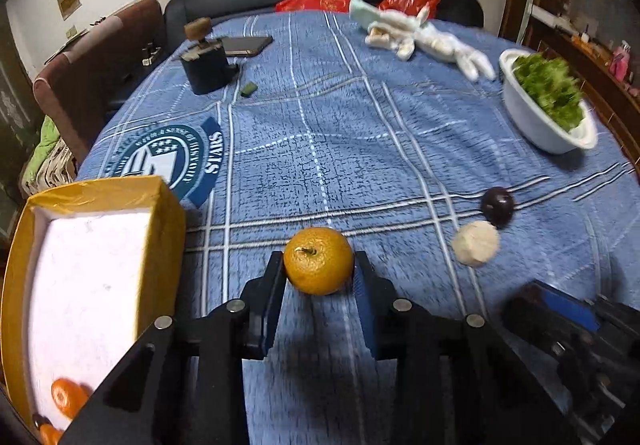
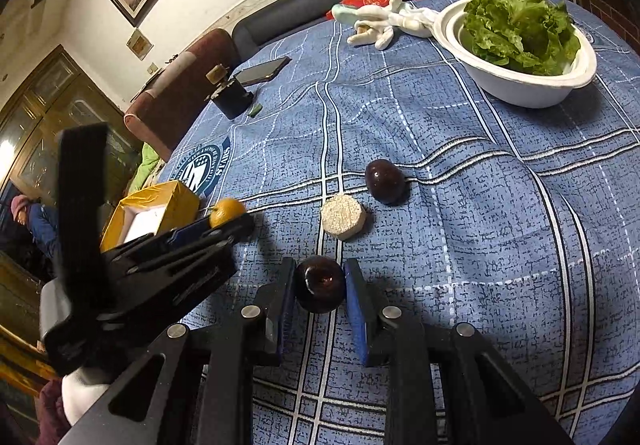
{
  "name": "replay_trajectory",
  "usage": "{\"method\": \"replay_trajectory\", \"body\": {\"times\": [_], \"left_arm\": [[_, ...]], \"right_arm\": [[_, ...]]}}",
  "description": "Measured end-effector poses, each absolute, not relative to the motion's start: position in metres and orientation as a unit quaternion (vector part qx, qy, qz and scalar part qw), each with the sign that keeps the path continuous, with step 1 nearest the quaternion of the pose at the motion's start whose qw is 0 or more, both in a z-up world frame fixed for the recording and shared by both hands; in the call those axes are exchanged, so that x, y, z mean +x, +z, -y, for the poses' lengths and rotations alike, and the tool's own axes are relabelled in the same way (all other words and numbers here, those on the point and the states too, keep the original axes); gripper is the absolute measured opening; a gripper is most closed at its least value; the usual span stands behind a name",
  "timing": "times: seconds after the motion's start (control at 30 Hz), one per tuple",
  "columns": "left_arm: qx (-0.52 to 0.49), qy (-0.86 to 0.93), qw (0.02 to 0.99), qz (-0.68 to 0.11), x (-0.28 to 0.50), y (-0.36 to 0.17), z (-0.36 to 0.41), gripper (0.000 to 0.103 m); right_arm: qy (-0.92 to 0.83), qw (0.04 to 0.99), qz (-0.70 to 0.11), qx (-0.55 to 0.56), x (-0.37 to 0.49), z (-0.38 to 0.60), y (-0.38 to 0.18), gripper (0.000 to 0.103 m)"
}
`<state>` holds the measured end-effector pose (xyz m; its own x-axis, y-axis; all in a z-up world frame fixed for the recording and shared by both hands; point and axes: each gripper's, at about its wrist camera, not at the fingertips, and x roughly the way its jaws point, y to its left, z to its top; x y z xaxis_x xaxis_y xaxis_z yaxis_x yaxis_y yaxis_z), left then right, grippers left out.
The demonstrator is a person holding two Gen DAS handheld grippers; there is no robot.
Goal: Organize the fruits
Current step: 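Grasp the last mandarin orange with the left tool while the right tool grasps a dark plum, then release the orange into the tray with the left tool while the right tool drops the plum there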
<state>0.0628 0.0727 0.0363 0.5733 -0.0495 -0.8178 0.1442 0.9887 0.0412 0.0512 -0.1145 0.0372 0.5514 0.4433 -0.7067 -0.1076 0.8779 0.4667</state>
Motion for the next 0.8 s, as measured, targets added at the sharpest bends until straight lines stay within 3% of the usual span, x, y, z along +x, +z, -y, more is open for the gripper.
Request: {"method": "replay_trajectory", "body": {"times": [0.4, 0.8], "left_arm": [[-0.056, -0.03, 0.91, -0.41, -0.023, 0.088, -0.171, 0.033], [-0.096, 0.067, 0.895, -0.431, -0.024, 0.067, -0.292, 0.033]], "right_arm": [[0.262, 0.864, -0.393, 0.173, 0.023, 0.078, 0.068, 0.027], [0.337, 0.837, -0.429, 0.052, 0.007, -0.058, 0.078, 0.028]]}}
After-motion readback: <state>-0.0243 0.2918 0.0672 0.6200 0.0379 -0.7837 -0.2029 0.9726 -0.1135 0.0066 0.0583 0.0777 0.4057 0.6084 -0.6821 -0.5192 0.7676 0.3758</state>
